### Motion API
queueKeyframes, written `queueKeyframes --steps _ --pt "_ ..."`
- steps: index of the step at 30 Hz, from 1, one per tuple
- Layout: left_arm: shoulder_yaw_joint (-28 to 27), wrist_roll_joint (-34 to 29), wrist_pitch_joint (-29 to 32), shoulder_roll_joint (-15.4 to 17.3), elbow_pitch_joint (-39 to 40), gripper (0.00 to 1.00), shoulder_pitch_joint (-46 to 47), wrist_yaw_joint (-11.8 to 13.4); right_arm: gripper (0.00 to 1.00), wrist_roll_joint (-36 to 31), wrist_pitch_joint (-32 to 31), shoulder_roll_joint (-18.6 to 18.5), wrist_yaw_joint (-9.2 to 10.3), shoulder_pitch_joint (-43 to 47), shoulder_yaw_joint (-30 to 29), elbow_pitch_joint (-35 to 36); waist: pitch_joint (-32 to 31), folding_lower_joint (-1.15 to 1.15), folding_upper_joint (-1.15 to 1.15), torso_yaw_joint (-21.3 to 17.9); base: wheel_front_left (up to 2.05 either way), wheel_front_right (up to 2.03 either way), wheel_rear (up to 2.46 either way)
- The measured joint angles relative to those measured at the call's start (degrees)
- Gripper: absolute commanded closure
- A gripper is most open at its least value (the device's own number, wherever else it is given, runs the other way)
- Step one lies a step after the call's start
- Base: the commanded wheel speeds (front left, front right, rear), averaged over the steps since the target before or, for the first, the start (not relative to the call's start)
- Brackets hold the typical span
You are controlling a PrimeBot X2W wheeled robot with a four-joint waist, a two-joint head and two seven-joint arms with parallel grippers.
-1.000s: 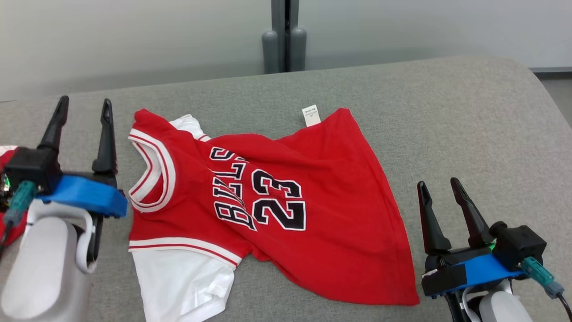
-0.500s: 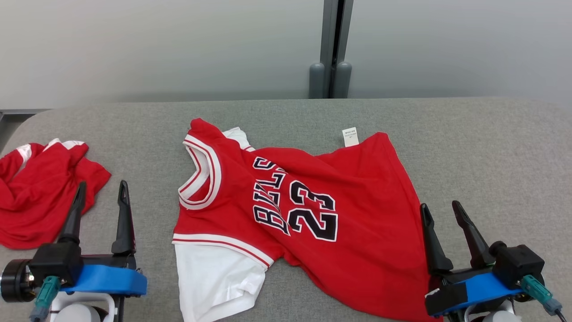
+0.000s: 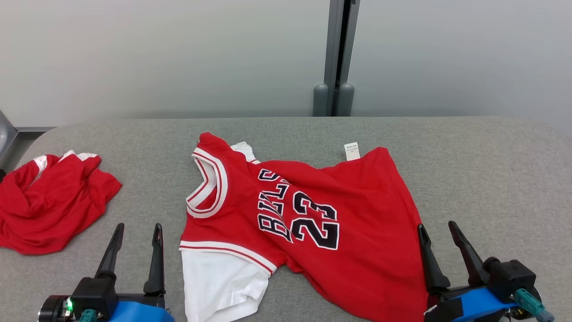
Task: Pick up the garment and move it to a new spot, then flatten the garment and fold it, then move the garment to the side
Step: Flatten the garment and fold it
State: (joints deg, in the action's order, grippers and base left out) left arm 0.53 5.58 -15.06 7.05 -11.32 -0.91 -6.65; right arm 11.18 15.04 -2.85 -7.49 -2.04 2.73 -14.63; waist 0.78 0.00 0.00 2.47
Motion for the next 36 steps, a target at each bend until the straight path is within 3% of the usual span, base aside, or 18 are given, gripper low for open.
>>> queueKeyframes --steps 36 --pt "-0.58 -0.88 0.0 -0.14 -1.96 0.0 -1.06 -0.77 0.0 -0.34 0.0 -0.01 0.0 1.23 -0.92 0.15 -0.34 0.0 0.01 -1.22 0.0 0.0 0.0"
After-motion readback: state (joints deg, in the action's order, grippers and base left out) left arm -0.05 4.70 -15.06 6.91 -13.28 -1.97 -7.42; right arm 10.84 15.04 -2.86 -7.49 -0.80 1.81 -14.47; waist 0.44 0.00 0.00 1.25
